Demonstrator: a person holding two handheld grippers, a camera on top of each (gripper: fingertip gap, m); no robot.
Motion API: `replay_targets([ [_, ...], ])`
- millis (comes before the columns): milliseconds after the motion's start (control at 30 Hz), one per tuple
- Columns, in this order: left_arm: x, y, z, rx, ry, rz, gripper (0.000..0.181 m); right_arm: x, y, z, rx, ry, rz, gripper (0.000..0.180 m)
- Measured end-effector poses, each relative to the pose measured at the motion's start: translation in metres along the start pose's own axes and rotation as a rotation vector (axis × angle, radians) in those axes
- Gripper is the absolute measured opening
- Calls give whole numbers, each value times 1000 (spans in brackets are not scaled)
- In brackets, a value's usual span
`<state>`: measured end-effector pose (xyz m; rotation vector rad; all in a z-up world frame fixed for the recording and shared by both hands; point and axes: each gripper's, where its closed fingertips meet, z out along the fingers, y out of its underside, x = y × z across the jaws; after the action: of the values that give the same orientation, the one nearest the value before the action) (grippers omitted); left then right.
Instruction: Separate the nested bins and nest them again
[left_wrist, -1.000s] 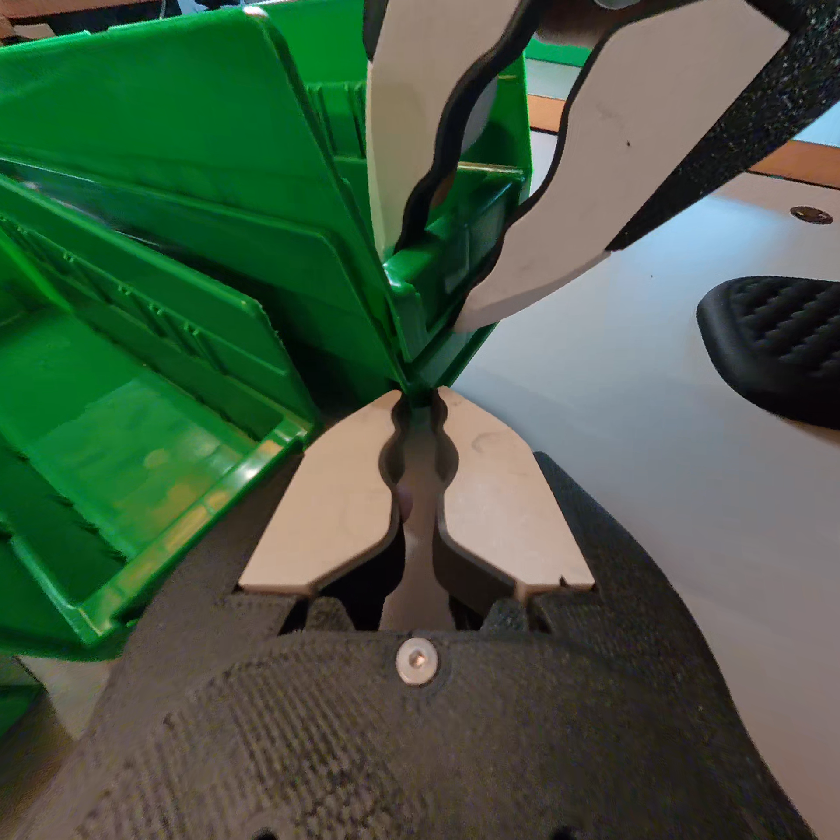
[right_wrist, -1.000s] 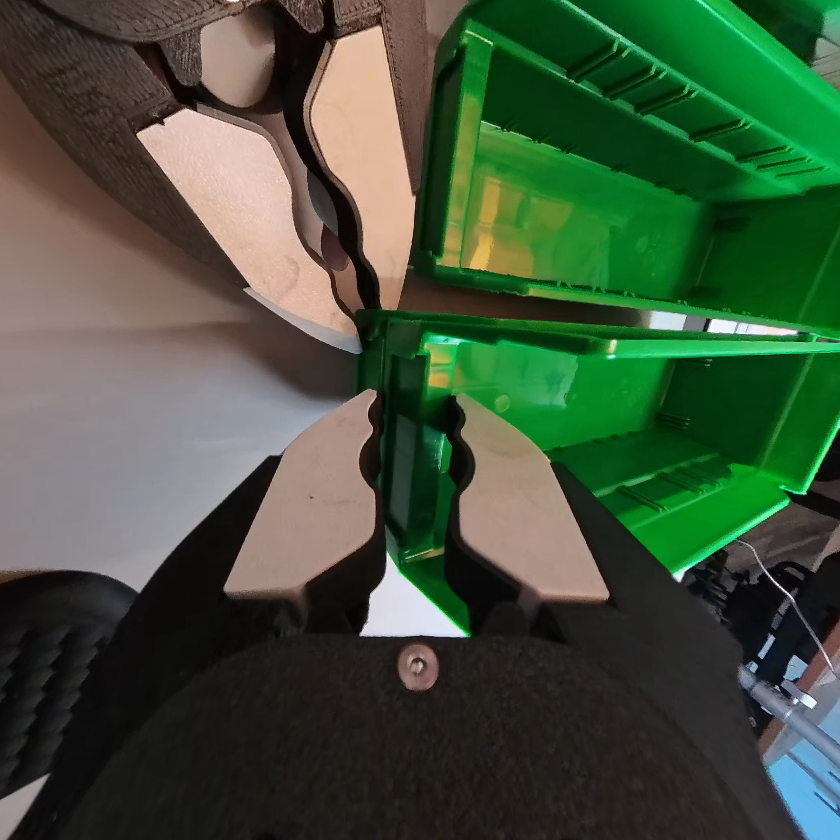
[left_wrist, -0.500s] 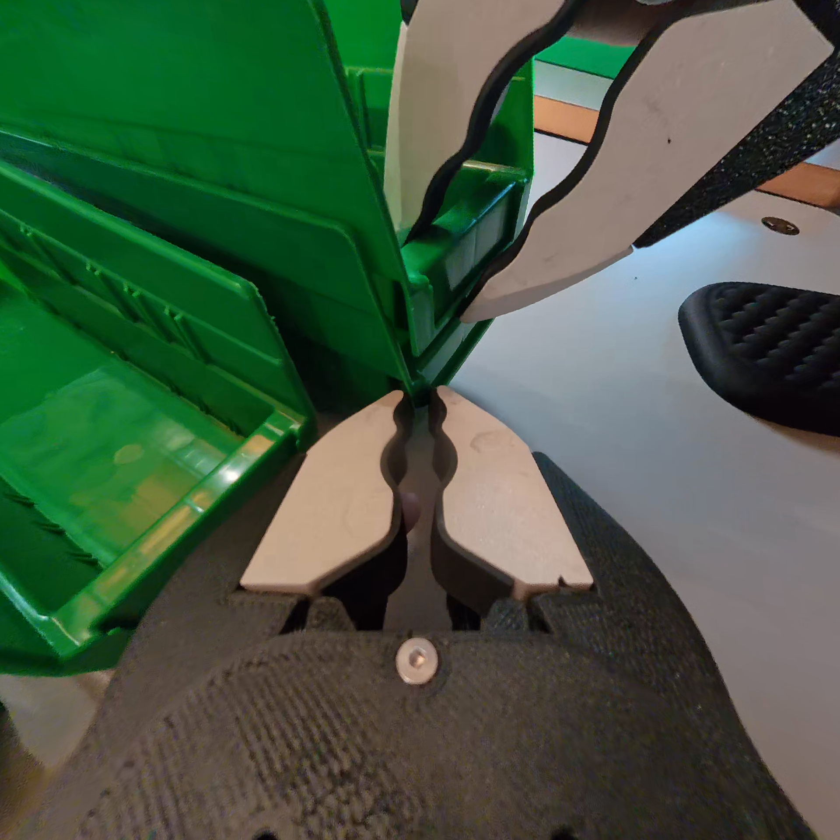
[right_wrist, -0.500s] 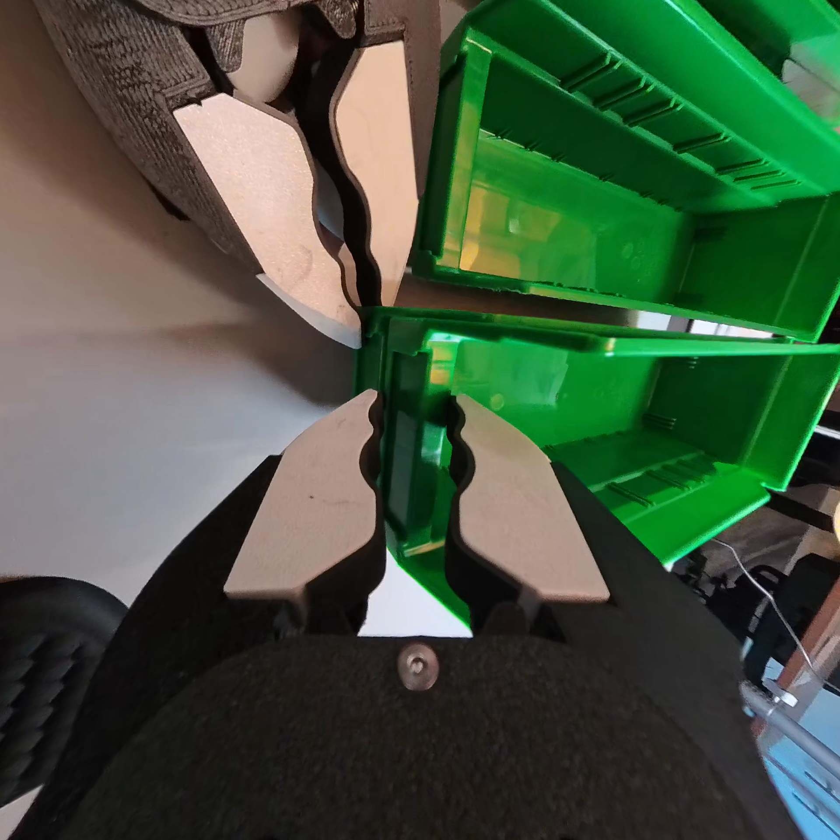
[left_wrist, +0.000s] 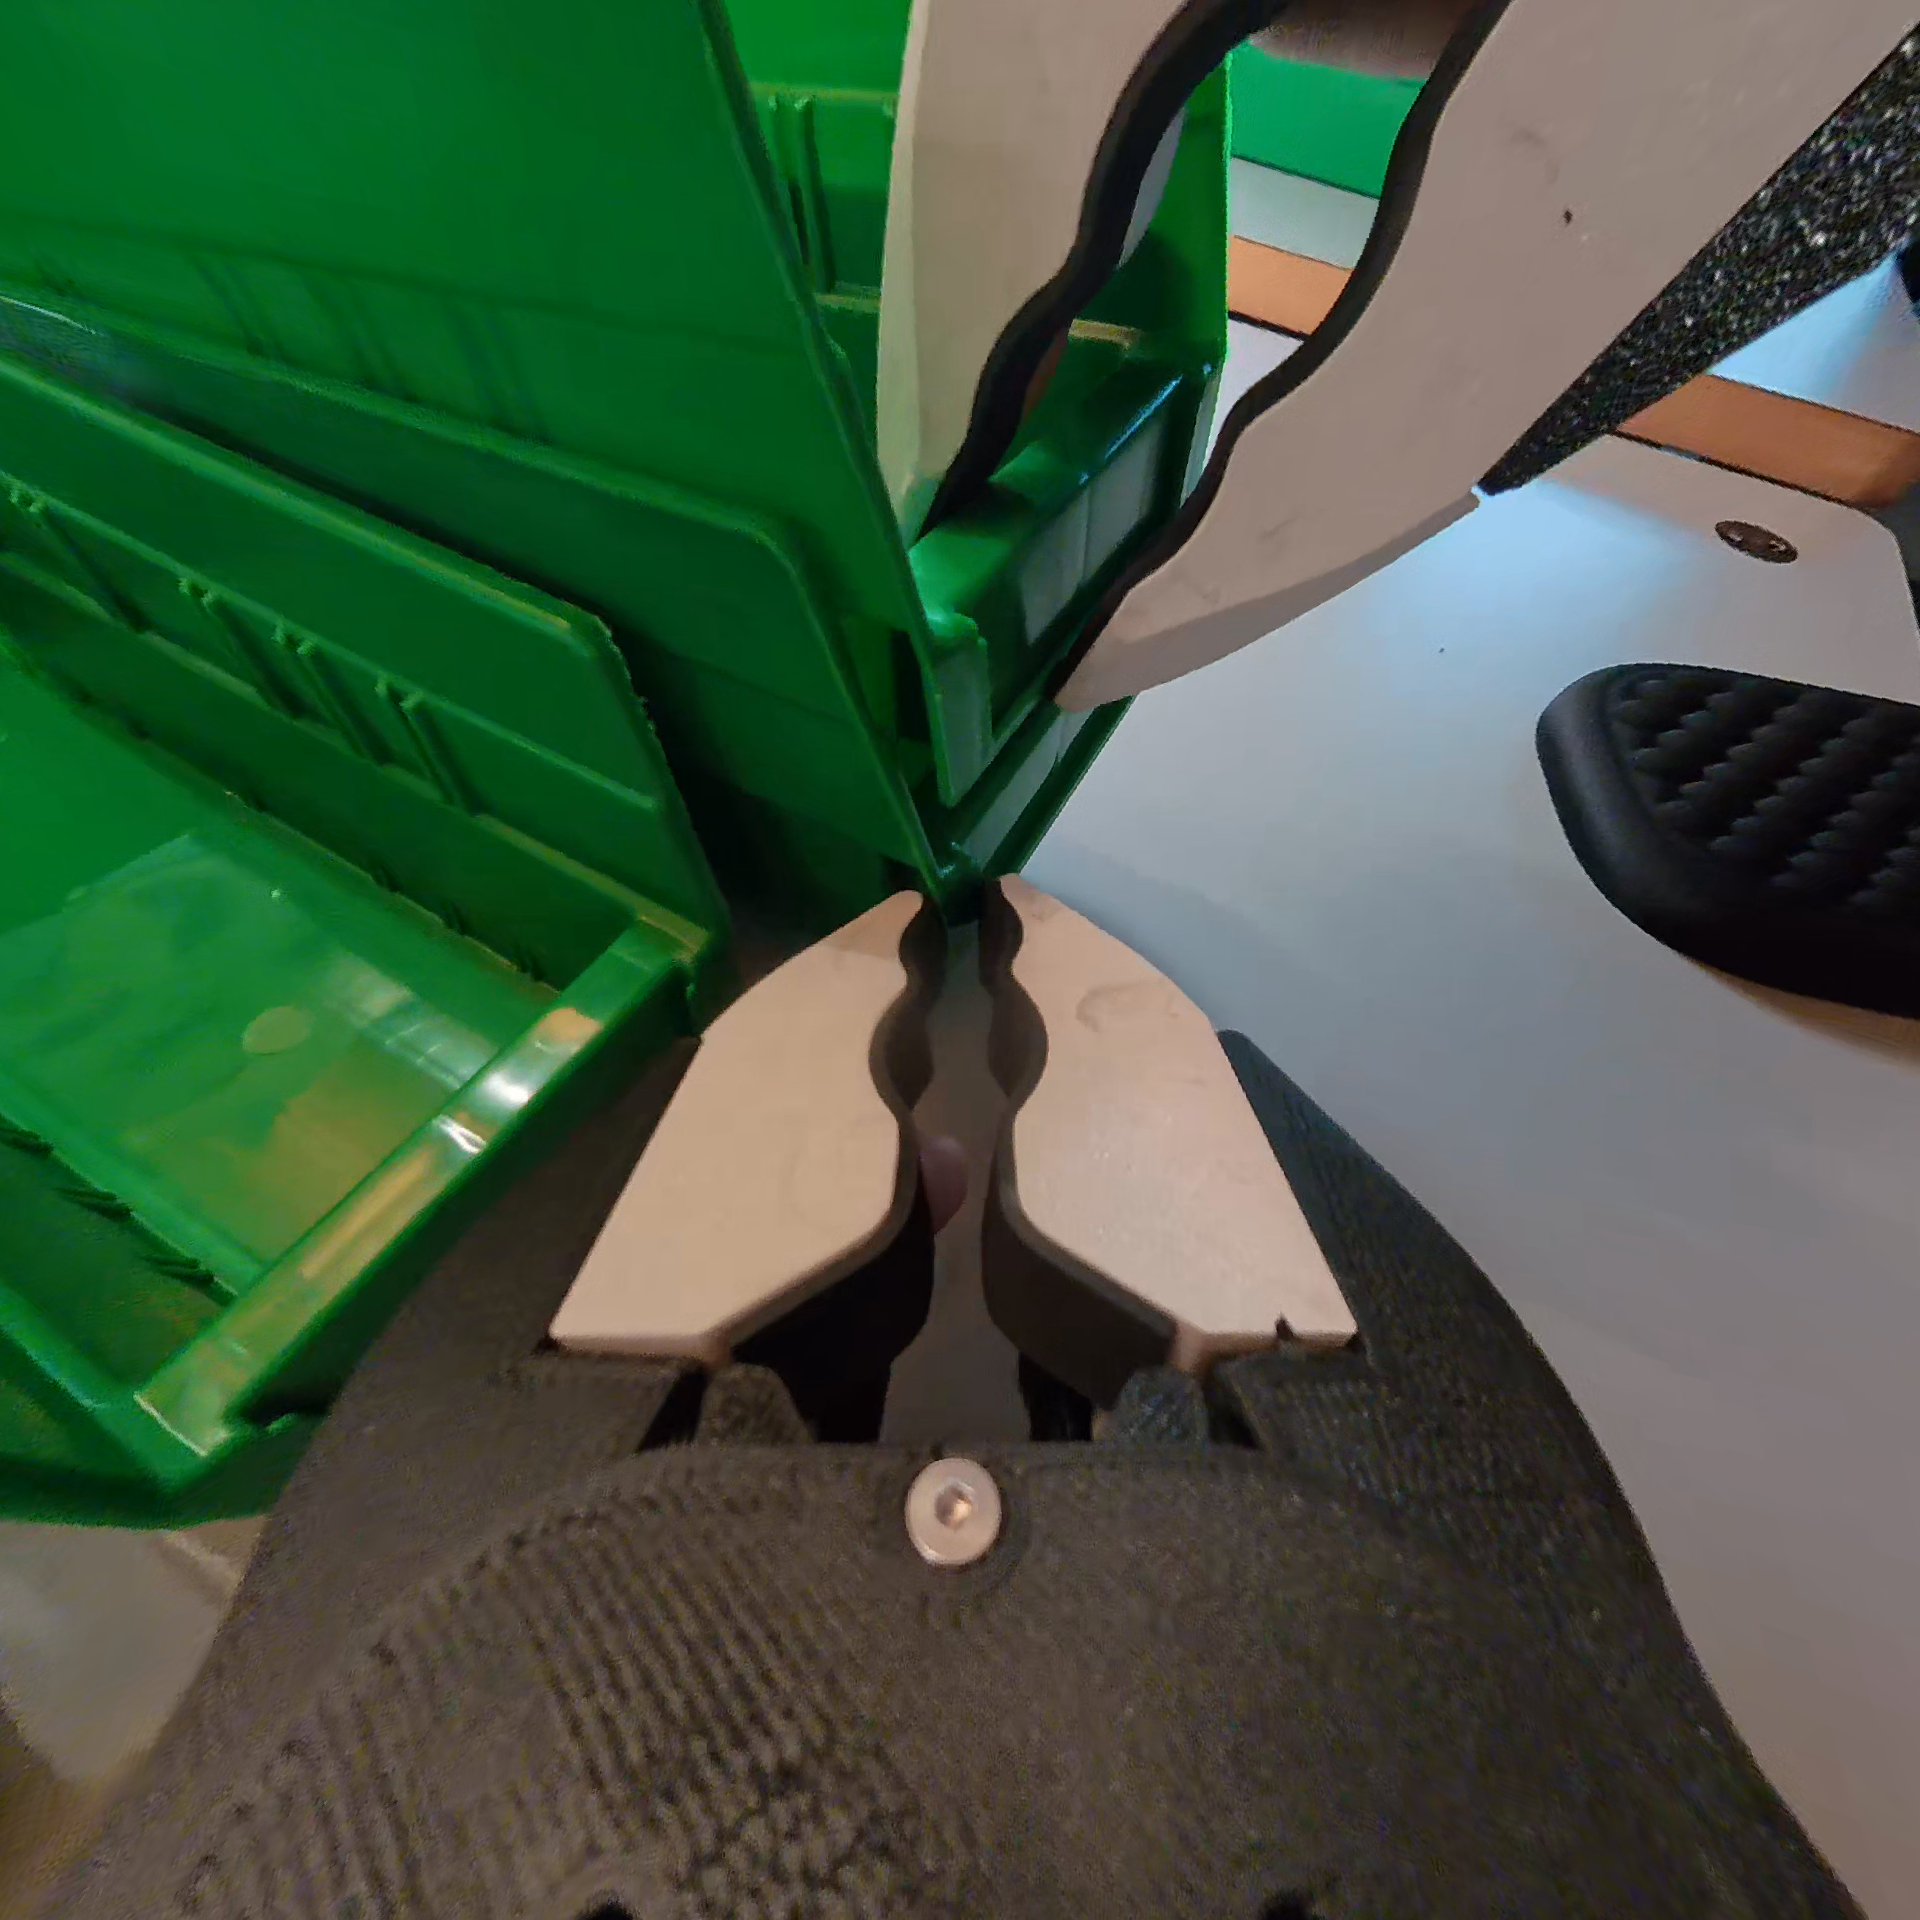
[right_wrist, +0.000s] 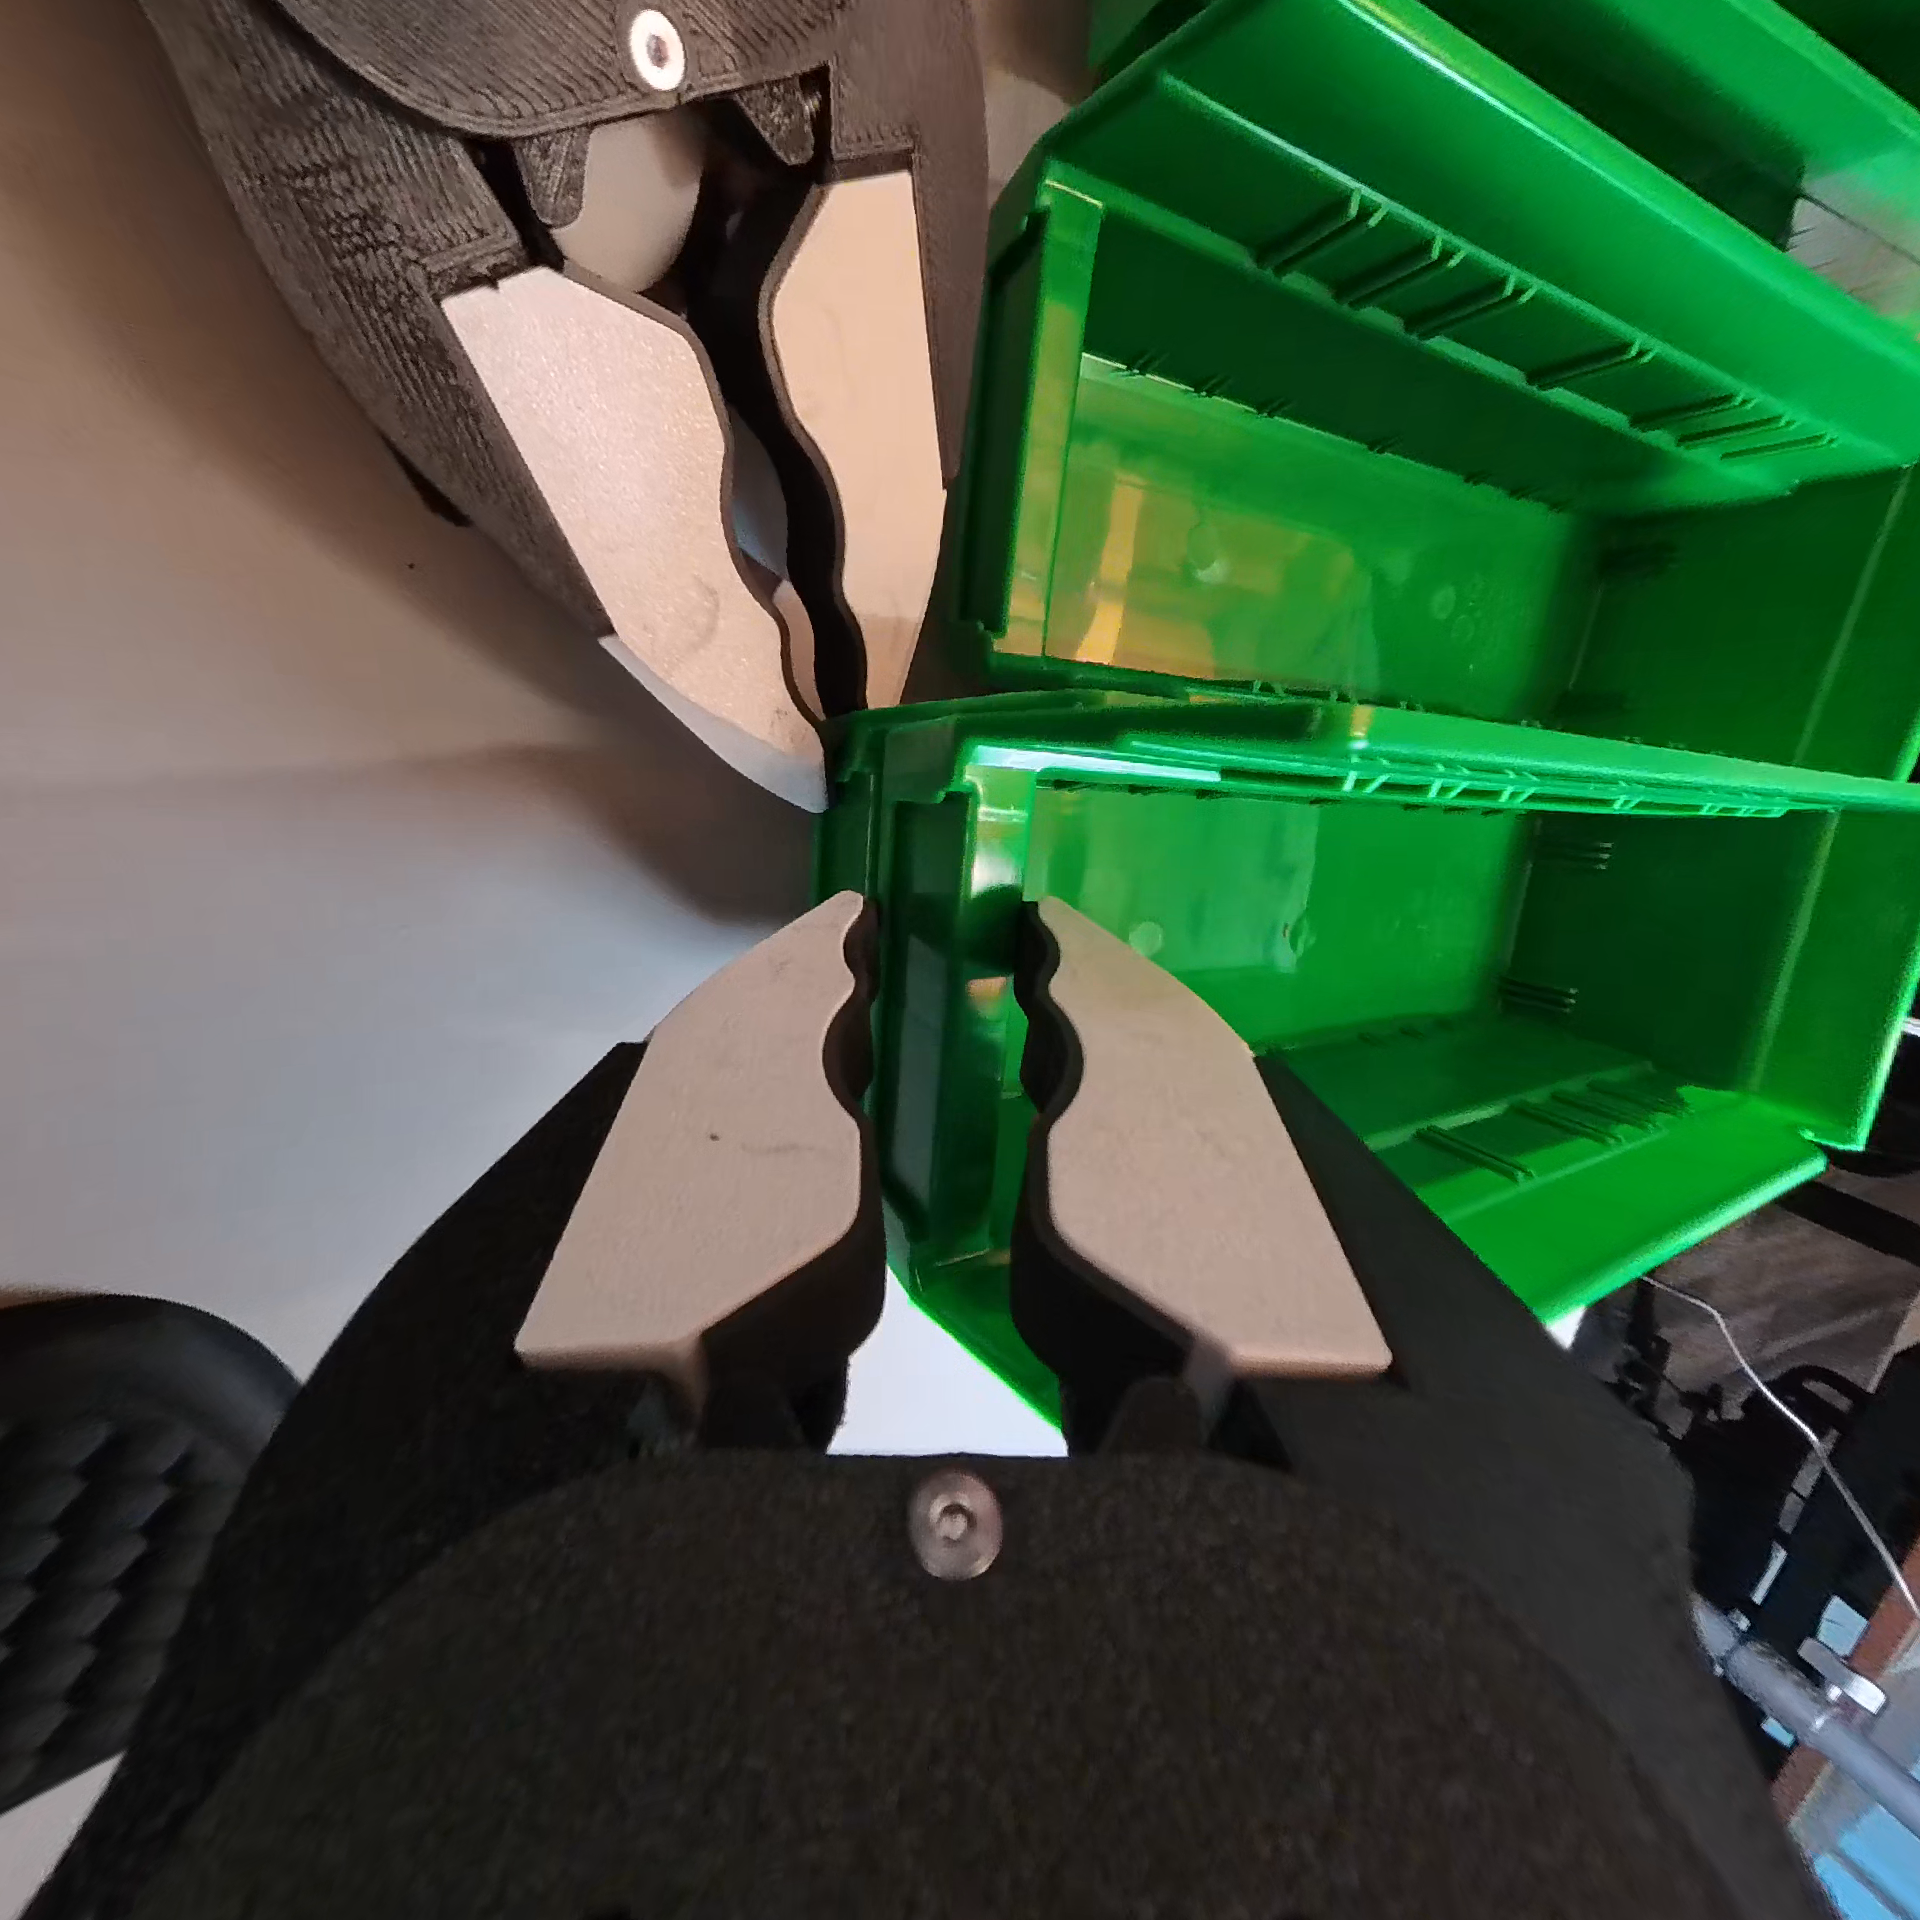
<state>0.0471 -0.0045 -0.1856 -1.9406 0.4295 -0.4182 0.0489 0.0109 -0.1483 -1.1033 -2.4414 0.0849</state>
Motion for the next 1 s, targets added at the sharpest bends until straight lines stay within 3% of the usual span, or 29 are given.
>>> replay_targets([
  [167, 2, -1, 2, -4, 7, -6, 8, 1, 2, -7, 12, -13, 10, 18],
  [200, -2, 10, 5, -64, -13, -9, 7, 2, -7, -17, 72, -27, 14, 12],
  [233, -7, 21, 8, -143, -13, -45, 8, 21, -25, -42, 197, 65, 52, 6],
  [267, -6, 16, 7, -109, 5, -64, 7, 32, -35, -67, 245, 118, 64, 0],
  [367, -1, 8, 5, -69, 3, -21, 6, 26, -42, -87, 88, 213, -103, 0],
  [467, 1, 11, 8, -84, 4, 1, 6, 22, -45, -92, 88, 182, -87, 0],
  [733, -5, 16, 3, -107, -18, -1, 7, 8, 3, -17, -32, 76, -4, 32],
  [867, -6, 16, 1, -106, -32, 21, 9, 12, 4, -8, 6, 38, 47, 38],
  [1000, -8, 14, 0, -94, -51, 55, 23, 2, 6, -4, -26, -35, 45, 43],
])
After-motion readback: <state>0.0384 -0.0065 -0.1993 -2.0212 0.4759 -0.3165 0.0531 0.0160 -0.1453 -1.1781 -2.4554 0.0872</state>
